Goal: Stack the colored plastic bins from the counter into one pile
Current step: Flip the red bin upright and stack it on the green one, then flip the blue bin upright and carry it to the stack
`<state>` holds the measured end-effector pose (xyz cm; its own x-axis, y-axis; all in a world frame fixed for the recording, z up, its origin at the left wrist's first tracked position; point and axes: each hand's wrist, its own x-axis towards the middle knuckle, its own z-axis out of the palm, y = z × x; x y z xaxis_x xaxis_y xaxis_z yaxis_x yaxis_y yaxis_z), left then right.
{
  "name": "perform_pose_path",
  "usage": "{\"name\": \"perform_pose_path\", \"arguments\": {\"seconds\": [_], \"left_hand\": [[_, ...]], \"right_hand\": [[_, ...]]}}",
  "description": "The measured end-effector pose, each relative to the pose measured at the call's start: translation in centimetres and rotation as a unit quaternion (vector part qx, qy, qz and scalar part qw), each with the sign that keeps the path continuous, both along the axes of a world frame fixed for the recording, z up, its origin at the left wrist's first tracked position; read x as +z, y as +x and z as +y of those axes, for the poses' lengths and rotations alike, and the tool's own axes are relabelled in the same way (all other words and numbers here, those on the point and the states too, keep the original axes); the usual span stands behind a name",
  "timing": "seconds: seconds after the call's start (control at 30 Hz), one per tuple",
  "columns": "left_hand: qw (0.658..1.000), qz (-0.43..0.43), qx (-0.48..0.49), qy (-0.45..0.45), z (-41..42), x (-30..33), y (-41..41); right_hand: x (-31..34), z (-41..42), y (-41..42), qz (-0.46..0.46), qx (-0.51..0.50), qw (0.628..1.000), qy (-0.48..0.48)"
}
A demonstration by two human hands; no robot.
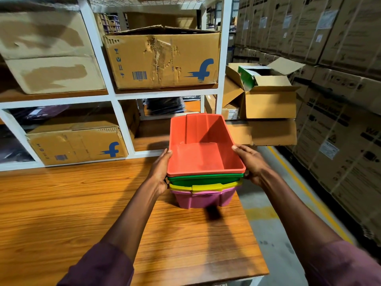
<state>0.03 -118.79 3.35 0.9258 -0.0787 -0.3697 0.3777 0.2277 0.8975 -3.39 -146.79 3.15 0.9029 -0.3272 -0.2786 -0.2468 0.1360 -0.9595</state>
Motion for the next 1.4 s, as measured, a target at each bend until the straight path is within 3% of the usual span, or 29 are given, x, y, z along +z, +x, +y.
{"name": "perform_pose_path", "arguments": {"seconds": [0.17, 0.27, 0.33, 0.4, 0.5, 0.7, 0.97, 1.23, 1.4], "left_hand": [[0.999, -0.007, 0.027, 0.022, 0.0, 0.6, -1.1], [0.999, -0.012, 0.030, 0.020, 0.1, 1.1, -2.7], [0.999, -0.027, 0.038, 0.019, 0.4, 1.1, -4.1], [0.997, -0.045, 0.060, 0.025, 1.1, 0.6, -5.8], [0.993, -0.058, 0.095, 0.046, 2.9, -1.0, -8.8], [0.972, -0.096, 0.186, 0.106, 10.3, -4.4, -16.8], [0.941, -0.053, 0.295, 0.160, 27.0, -6.7, -31.2], [0.896, 0.007, 0.412, 0.162, 43.6, -8.6, -47.3], [0.866, 0.030, 0.469, 0.171, 51.4, -10.5, -53.0]], "right_hand": [[0.3, 0.3, -0.4, -0.013, -0.012, 1.000, -0.014], [0.9, 0.6, -1.7, -0.041, -0.029, 0.995, -0.090], [1.4, 0.9, -3.5, -0.068, -0.084, 0.971, -0.212], [1.7, 2.0, -6.2, -0.111, -0.139, 0.920, -0.350], [2.4, 5.3, -10.8, -0.193, -0.150, 0.876, -0.416], [-0.7, 15.8, -16.1, -0.279, 0.033, 0.863, -0.421], [-6.3, 34.0, -22.5, -0.219, 0.344, 0.851, -0.329], [-9.4, 54.4, -30.3, -0.168, 0.523, 0.783, -0.291], [-10.5, 64.8, -33.3, -0.174, 0.583, 0.740, -0.286]]}}
